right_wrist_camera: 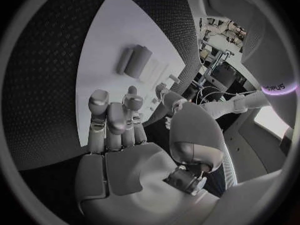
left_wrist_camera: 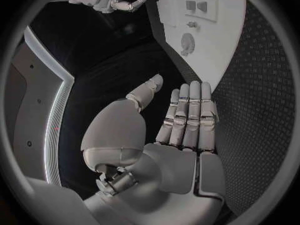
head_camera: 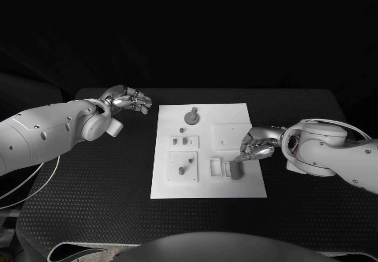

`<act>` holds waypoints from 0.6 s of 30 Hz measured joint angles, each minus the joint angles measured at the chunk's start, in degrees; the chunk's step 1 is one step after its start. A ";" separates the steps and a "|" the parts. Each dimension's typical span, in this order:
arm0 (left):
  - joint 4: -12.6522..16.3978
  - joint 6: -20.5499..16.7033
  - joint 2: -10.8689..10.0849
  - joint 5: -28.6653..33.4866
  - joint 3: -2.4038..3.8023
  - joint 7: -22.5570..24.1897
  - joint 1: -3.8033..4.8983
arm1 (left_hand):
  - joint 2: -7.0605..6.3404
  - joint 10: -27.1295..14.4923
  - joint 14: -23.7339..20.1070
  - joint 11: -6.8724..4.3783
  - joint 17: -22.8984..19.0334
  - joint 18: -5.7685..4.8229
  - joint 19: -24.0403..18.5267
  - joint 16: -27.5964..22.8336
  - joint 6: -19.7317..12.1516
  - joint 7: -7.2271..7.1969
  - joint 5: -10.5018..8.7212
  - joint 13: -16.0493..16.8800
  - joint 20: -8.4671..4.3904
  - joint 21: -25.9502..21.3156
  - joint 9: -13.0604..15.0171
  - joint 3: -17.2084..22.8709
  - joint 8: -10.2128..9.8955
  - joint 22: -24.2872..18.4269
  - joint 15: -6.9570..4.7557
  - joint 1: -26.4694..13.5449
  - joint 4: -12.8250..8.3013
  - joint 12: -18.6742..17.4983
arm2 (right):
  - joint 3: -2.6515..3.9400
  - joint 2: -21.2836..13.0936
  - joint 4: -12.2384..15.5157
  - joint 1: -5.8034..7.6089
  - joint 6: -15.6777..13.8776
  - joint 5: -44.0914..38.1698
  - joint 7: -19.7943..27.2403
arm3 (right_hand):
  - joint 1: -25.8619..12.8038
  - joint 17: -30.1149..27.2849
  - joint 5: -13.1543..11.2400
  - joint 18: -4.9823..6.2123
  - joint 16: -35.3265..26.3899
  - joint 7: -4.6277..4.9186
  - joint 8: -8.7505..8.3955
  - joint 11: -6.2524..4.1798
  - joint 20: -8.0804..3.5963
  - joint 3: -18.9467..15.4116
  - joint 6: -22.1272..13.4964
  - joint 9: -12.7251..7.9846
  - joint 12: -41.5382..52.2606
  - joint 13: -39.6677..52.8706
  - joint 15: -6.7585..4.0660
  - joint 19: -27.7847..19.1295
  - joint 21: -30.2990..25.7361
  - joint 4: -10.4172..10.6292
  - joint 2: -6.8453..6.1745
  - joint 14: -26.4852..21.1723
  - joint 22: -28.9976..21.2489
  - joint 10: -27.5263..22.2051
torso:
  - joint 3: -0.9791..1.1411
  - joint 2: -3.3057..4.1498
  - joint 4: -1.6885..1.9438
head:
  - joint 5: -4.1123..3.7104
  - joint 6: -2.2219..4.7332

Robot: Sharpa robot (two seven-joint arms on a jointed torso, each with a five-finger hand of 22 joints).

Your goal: Assemble the parts on the task board

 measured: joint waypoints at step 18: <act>-0.23 0.44 0.24 0.24 0.00 -0.14 -0.14 | 0.28 0.00 0.00 0.00 0.22 -0.01 0.00 -0.23 0.00 0.00 0.00 -0.18 0.00 0.00 -0.10 -0.15 0.00 0.00 0.00 -0.68 0.15 0.00 | -1.33 1.84 -0.80 -0.02 3.70 5.15 -7.56 | -5.01 0.34 0.00 0.00 0.00 0.46 -3.32 0.30 -0.30 -0.78 -0.71 -1.46 1.07 0.66 0.00 -1.38 0.00 -0.19 2.76 0.00 0.00 -0.95 | -0.22 0.12 0.19 | -0.71 -0.07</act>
